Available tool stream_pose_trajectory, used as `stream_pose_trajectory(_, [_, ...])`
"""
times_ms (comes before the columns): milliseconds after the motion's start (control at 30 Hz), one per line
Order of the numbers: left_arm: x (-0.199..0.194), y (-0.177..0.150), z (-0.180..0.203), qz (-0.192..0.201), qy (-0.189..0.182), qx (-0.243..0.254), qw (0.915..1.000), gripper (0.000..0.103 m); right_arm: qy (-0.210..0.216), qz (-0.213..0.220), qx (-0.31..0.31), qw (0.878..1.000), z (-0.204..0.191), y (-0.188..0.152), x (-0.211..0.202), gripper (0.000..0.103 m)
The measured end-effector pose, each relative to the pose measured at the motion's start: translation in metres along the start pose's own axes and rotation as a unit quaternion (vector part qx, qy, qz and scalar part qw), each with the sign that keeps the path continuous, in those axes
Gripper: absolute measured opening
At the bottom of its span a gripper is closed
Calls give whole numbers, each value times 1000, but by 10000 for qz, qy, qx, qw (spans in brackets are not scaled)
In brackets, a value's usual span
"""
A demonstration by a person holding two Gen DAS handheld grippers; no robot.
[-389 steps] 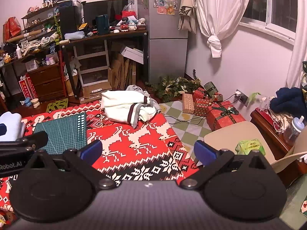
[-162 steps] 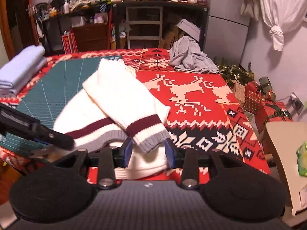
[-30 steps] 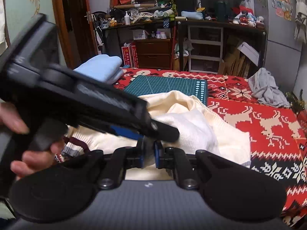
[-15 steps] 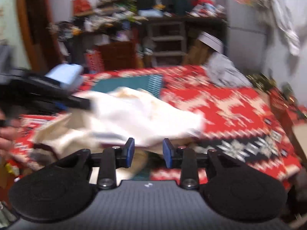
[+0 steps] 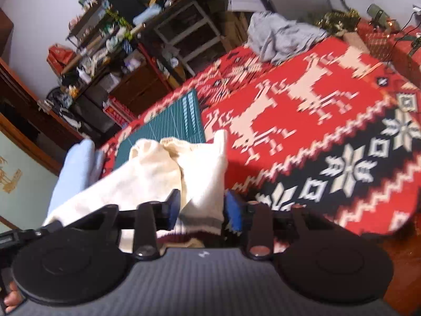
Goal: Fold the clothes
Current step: 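Lift the vest high with both grippers and shake it out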
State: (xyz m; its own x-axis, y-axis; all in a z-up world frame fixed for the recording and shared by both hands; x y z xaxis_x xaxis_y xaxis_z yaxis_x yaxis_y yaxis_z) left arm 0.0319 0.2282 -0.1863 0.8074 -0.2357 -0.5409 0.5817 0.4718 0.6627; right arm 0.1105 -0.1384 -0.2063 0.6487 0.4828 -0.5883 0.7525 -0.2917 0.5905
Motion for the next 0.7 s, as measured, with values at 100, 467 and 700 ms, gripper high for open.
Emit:
stream_pose_trajectory(100, [-11, 7, -4, 149, 59, -9, 9999, 11, -65, 83, -180, 9998, -15, -1, 5, 4])
stream_pose_trajectory(467, [-66, 99, 41, 1412, 26, 646, 9879, 10, 967, 1324, -423, 9856, -88, 86, -79, 4])
stream_pose_trajectory(700, [-119, 175, 127, 2340, -201, 1469, 9609, 10, 1404, 2321, -581, 9608, -151, 188, -150, 4])
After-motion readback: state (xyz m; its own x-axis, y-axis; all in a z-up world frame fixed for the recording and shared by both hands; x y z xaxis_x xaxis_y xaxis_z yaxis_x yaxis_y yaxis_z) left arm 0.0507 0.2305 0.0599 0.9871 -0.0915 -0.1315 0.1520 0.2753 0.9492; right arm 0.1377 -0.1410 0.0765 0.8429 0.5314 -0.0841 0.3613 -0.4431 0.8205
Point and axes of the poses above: each gripper's, at about its wrist camera, not at the fingertips, and x roughly the way its jaws point, z to its right, y to its top, the point moved 4 cm from there along x, roughly the way its jaws point, and after that the axes turned 4 degrees about z, right-handed, at the moved point
